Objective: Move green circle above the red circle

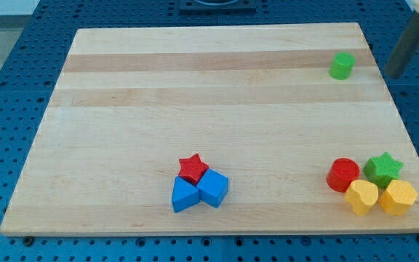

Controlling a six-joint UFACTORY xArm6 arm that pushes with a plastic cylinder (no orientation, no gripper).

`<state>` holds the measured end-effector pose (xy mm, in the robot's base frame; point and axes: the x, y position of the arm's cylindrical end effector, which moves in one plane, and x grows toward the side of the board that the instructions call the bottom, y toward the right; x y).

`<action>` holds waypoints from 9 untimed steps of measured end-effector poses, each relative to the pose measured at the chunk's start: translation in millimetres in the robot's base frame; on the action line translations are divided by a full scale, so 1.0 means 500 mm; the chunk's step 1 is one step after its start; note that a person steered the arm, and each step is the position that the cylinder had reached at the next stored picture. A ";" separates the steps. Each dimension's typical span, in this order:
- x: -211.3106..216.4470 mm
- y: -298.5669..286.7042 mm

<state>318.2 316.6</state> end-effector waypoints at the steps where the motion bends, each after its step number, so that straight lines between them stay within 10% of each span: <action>1: -0.057 -0.056; 9: 0.136 -0.248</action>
<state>386.0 192.6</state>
